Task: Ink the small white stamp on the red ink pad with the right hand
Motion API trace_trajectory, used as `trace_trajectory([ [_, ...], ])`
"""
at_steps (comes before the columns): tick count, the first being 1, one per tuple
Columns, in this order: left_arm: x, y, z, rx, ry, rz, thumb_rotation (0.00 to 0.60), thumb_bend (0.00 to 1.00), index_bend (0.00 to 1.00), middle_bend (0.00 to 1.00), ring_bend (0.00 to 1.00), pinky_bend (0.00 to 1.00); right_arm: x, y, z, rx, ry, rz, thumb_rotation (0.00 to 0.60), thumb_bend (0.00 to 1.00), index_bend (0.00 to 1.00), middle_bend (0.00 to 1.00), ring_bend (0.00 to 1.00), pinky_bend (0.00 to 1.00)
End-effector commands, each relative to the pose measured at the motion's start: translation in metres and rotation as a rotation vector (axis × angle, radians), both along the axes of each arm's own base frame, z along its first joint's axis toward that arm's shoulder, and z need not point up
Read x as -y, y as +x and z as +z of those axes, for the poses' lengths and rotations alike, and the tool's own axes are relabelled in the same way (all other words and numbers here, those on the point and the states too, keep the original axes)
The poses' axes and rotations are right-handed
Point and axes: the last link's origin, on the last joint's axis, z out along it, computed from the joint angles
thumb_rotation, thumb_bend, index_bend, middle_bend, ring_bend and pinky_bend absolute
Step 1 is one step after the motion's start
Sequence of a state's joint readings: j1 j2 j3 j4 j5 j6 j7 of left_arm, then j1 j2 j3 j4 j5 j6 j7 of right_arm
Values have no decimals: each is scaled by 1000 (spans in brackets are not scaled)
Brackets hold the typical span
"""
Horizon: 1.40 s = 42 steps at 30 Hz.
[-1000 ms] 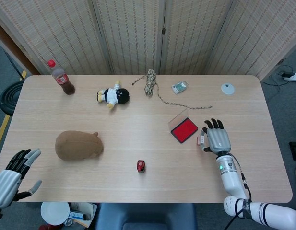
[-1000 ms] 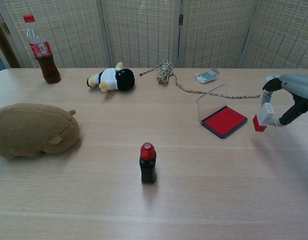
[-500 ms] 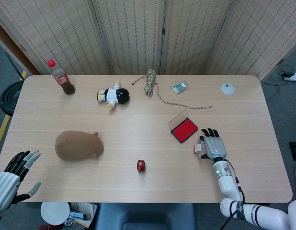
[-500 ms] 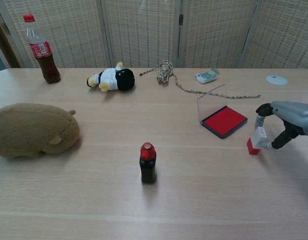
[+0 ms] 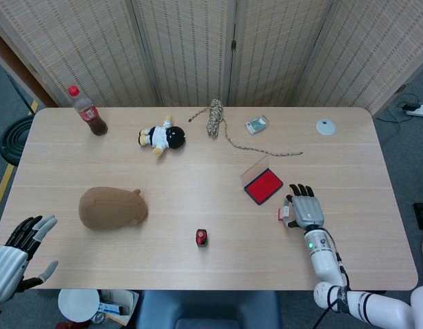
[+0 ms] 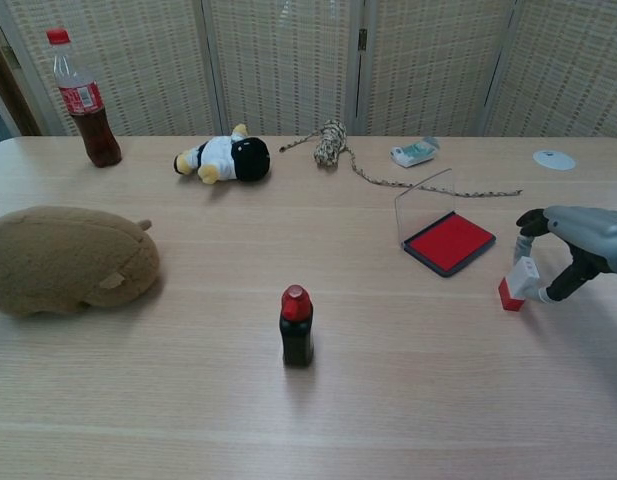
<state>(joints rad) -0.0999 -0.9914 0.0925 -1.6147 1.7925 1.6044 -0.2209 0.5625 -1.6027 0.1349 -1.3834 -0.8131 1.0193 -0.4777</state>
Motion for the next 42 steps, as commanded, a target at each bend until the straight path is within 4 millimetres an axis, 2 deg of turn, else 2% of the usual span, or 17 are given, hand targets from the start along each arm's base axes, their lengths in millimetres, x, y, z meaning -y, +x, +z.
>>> trace_trajectory([
  [1,0,0,0,1,1,0,600,337,0,0,0,58,0,0,0,0,0,-1,600,299,685,82,0,0],
  [4,0,0,0,1,1,1,600,336,0,0,0,58,0,1,1,5,6,2,600,299,639,71,0,0],
  [8,-2,-2,1,0,2,9,600,337,0,0,0,57,0,3,5,8,18,12,600,282,468,34,0,0],
  [17,-2,-2,1,0,3,8,600,336,0,0,0,57,-2,4,9,-4,42,26,600,262,175,0,0,0],
  [21,-2,-3,2,1,4,10,600,337,0,0,0,58,-3,5,11,-8,48,30,600,257,93,0,0,0],
  [27,-2,-3,2,2,5,11,600,337,0,0,0,57,-5,12,23,17,30,51,600,250,57,0,0,0],
  [33,-4,-4,1,-9,4,15,600,336,0,0,0,57,-20,20,57,76,-15,95,600,239,52,0,0,0],
  [35,-5,-4,0,-12,3,17,600,336,0,0,0,57,-24,19,63,81,-19,103,600,234,52,0,0,0],
  [38,-7,-5,-3,-28,0,32,600,336,0,0,0,58,-45,4,85,69,-56,134,600,228,52,0,0,0],
  [42,-9,-4,-5,-39,6,41,600,337,0,0,0,58,-69,-22,95,32,-69,168,600,225,52,0,0,0],
])
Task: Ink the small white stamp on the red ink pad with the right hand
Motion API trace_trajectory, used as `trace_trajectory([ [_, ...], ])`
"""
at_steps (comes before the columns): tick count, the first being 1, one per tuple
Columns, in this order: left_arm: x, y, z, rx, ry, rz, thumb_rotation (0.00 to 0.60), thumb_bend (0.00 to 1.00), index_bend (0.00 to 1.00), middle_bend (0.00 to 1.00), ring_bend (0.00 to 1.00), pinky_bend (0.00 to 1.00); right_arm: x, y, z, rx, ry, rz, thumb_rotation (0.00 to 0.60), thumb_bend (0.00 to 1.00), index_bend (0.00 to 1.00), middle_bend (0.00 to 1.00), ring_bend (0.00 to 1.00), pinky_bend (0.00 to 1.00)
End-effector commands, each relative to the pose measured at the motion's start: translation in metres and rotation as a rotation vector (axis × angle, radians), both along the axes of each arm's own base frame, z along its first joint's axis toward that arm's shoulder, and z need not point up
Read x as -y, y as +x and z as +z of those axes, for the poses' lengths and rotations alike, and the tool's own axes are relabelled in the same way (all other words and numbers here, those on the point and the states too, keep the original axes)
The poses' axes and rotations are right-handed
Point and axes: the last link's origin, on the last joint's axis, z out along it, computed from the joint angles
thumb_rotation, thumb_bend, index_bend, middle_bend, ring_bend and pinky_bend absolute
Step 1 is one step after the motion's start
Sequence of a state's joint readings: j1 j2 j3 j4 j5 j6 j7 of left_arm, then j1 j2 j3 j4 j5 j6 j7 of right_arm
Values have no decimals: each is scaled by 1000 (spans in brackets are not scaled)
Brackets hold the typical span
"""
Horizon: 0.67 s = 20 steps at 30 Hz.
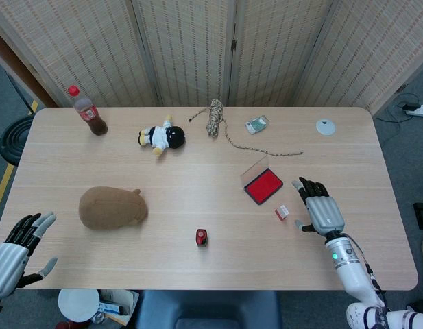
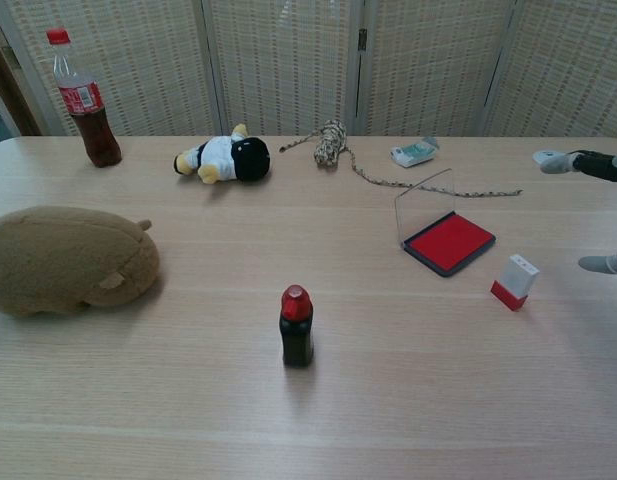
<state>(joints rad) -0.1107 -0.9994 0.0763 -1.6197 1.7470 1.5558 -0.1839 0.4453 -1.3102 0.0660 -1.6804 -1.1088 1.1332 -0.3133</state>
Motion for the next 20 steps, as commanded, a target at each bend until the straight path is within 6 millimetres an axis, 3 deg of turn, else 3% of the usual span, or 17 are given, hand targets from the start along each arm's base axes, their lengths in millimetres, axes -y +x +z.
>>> trace_trajectory([
  [1,-2,1,-2,-7,4,5,600,337,0,0,0,58,-35,-36,19,-39,-29,17,600,225,52,0,0,0],
  [5,-3,0,-4,-28,13,17,600,336,0,0,0,58,-53,-61,26,-71,-67,17,600,225,36,0,0,0],
  [10,-6,-1,-10,-65,14,27,600,336,0,0,0,57,-64,-79,32,-98,-117,8,600,225,36,0,0,0],
  [20,-10,2,-21,-98,-16,24,600,337,0,0,0,58,-67,-80,46,-81,-157,8,600,225,36,0,0,0],
])
